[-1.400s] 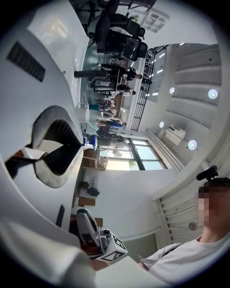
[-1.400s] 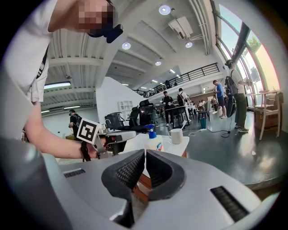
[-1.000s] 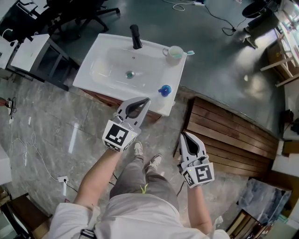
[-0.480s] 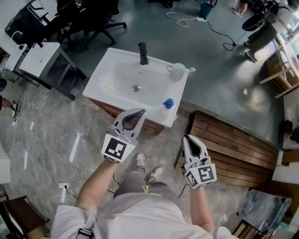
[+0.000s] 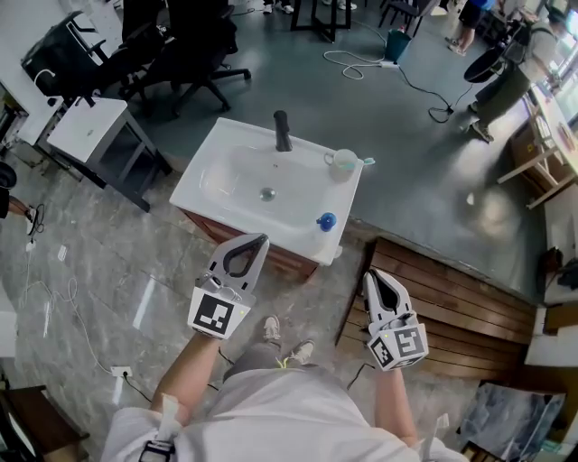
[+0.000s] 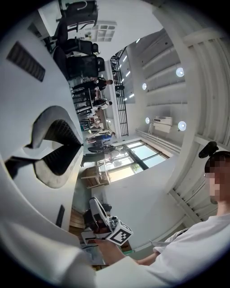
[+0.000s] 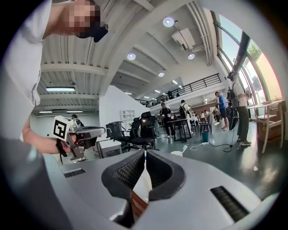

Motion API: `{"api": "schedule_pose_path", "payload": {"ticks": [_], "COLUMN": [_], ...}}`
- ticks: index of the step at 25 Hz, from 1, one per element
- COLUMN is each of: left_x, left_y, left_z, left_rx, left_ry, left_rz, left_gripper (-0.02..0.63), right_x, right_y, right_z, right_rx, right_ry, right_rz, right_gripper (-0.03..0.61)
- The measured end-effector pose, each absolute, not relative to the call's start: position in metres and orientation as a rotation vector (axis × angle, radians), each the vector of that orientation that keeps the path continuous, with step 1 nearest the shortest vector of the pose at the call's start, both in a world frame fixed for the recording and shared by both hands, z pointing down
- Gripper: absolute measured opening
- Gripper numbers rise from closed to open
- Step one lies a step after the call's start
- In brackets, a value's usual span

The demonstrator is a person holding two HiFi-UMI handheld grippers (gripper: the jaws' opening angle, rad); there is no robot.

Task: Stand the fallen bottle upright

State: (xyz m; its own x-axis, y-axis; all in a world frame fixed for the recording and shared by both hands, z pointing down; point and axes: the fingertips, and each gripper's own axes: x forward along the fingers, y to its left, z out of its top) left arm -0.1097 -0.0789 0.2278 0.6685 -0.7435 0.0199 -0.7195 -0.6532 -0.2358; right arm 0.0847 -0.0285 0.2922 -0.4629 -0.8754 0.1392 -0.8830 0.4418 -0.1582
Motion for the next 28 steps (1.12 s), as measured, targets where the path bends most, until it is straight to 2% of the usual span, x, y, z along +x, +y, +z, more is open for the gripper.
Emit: {"api": "schedule_pose_path", "payload": {"ticks": [16, 28], "left_x": [-0.16, -0.161], "left_y": [-0.04, -0.052], "left_z": [0.203, 0.207], "left_rx": [-2.72, -2.713], "left_ry": [1.391, 1.381], "left_rz": [-0.078, -0.07], "left_gripper": [0.017, 0.018], "right_x": [0.096, 0.082], "right_y": [-0.02, -0.033], "right_z": [0.251, 0.24], "right_rx": [1.641, 1.662], "right_ry": [-2.643, -2.654], "right_rz": [0.224, 0.145], "right_gripper": [0.038, 0.038]}}
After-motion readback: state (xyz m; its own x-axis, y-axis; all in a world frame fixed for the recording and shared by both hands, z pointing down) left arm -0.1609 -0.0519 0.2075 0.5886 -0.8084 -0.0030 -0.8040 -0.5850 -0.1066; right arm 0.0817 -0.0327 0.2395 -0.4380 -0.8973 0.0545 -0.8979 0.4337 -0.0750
